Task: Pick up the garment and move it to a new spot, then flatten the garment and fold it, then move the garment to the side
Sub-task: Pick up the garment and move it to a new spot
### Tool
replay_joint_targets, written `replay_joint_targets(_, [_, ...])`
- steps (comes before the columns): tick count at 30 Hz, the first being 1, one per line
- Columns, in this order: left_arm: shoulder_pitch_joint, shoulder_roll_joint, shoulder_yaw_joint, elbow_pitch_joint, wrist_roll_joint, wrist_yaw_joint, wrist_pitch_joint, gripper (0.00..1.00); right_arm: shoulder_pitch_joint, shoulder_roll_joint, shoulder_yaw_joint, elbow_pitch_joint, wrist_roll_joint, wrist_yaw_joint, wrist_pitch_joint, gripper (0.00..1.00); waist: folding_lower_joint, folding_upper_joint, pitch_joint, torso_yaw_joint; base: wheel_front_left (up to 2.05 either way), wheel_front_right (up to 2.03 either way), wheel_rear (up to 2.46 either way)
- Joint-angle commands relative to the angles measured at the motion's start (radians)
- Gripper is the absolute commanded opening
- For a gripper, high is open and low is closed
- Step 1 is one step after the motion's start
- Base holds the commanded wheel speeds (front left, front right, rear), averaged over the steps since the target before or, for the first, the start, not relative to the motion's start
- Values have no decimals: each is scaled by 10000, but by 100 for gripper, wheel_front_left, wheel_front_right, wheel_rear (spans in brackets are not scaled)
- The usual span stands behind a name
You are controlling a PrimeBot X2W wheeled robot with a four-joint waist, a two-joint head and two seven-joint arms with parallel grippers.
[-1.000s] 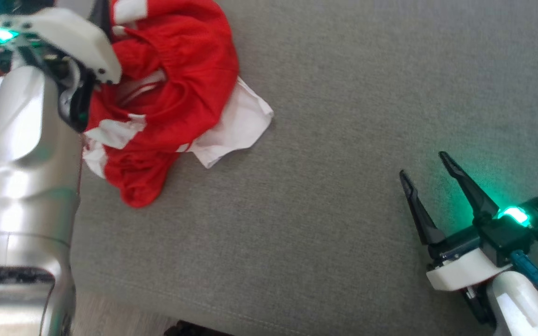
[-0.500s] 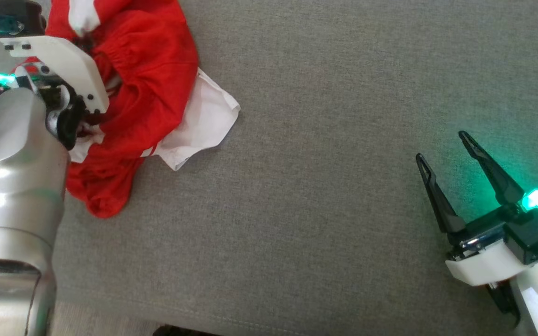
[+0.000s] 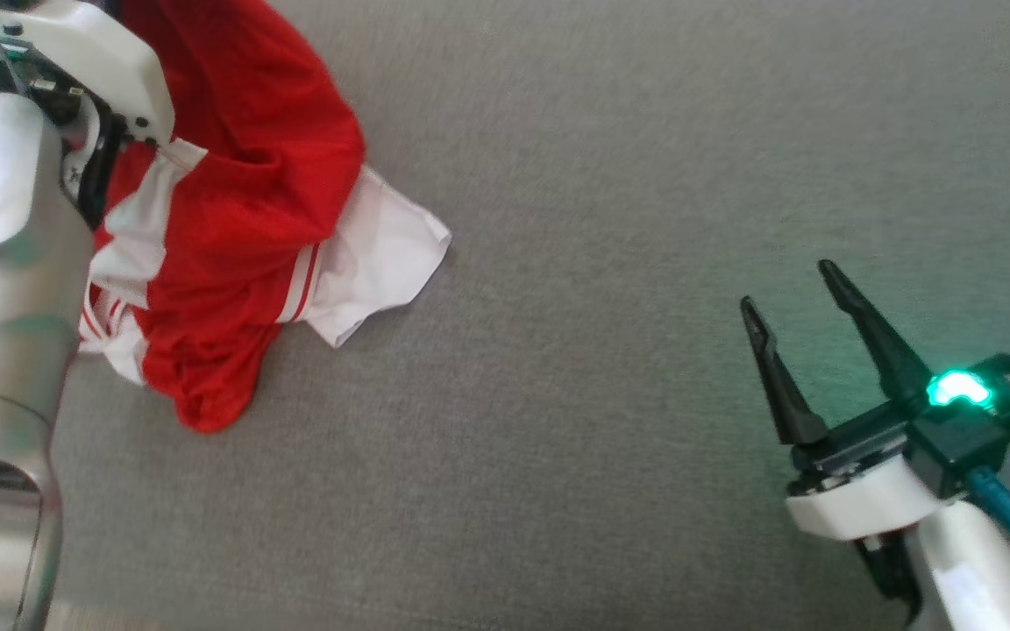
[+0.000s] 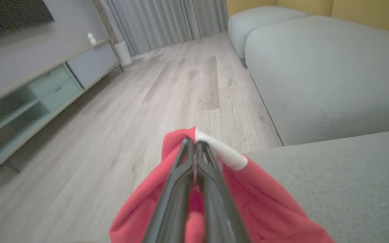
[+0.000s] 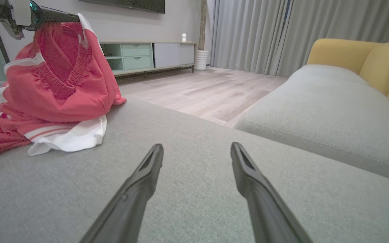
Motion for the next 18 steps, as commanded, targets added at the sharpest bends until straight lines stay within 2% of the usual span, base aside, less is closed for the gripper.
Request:
replay_joint_targets(1, [-710,696,-251,-481,67,18,-157,0,180,227,240,-208,101,-7,-109,100,1,0,-987,-600,0,0,0])
replay_joint_targets(5, [-989,798,-1025,-871,-2,18,-145,0,316,554,233,-127,155,-7,-109,100,1,0,-1575,-1100,0,0,0])
replay_joint_targets(10, [-1400,960,-2375,-1644,-289,18,69,0,627,1056,153,-52,217,-7,-109,100,1,0,-2405,-2119,0,0,0])
replay_joint_targets(13, [-1420,931,-3118,-2234,-1061,18,360,0,849,1278,202,-6,216,-7,-109,100,1,0,-2809,-2800,0,0,0])
replay_joint_targets(18, [-1485,1237,-4222,-3030,-2132,18,794,0,1099,1508,348,99,222,-7,-109,100,1,0,-3220,-4022,0,0,0])
